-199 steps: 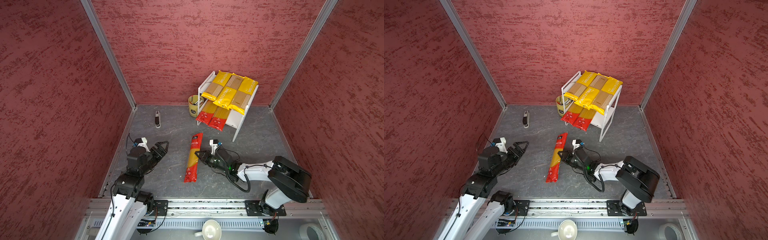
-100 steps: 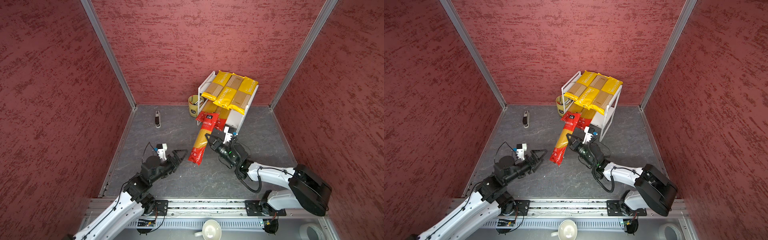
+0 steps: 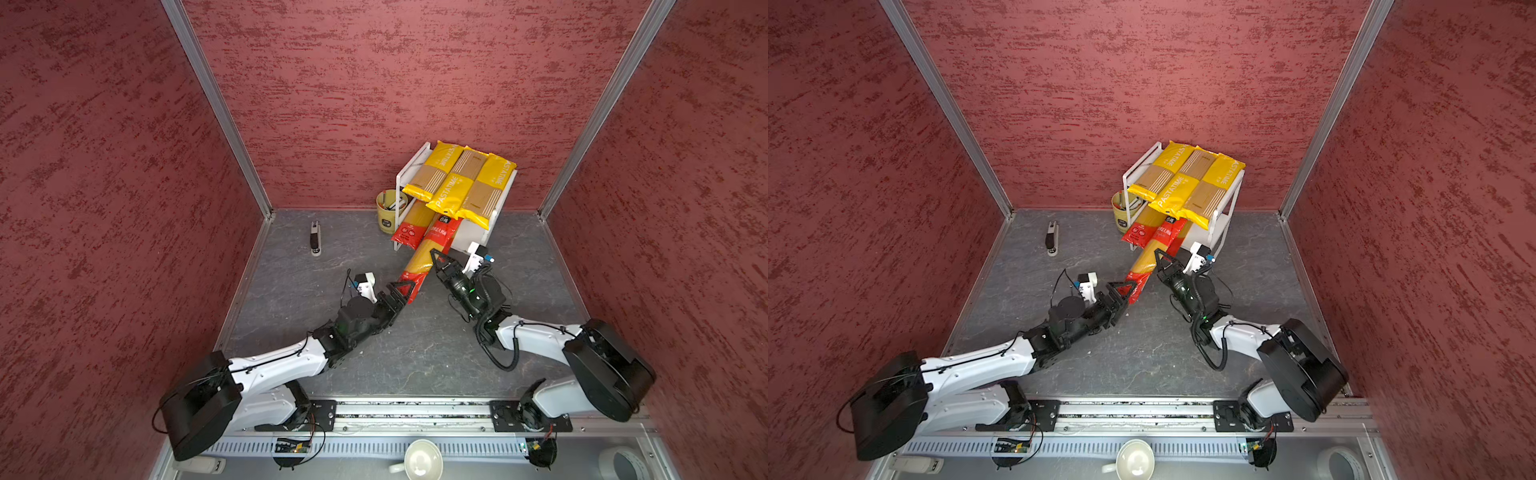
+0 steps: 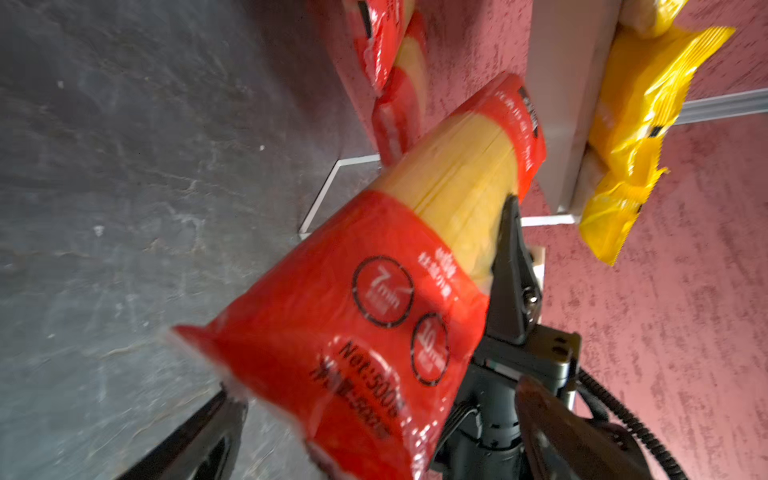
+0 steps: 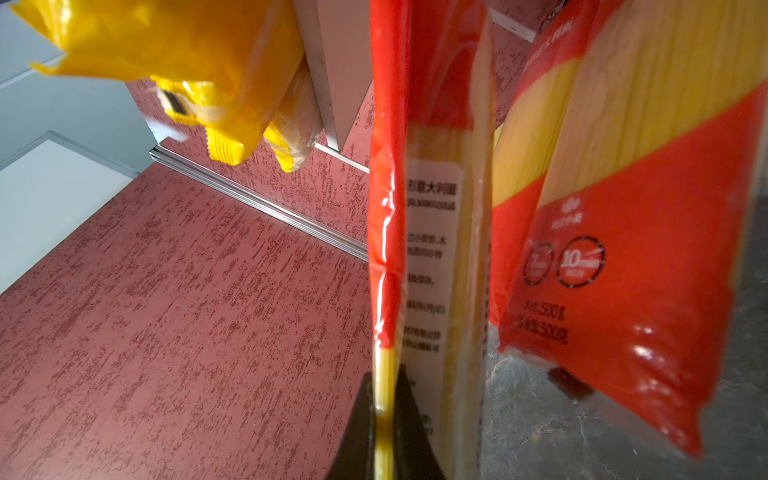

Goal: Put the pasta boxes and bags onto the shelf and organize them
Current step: 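Push the pack onto the lower tier with the left gripper while right releases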

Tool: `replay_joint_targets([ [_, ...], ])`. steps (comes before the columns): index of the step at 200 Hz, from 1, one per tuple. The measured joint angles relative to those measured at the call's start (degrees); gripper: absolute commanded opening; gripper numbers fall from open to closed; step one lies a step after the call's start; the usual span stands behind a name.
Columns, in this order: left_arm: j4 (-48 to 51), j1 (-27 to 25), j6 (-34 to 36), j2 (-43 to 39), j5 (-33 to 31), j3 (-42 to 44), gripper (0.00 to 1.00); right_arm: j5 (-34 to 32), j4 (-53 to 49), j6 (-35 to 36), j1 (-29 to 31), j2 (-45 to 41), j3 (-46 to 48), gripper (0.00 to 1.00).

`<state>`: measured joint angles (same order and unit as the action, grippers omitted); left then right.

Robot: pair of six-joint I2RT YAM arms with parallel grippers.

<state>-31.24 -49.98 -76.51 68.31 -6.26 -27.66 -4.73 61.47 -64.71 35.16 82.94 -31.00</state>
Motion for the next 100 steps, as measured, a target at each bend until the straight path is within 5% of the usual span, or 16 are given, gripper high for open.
replay_joint_targets([
  [100, -11.0, 2.5, -1.0, 19.4, -1.3, -11.5, 0.73, 1.7, -2.8, -10.6, -11.6, -0.1, 3.9, 0.0],
])
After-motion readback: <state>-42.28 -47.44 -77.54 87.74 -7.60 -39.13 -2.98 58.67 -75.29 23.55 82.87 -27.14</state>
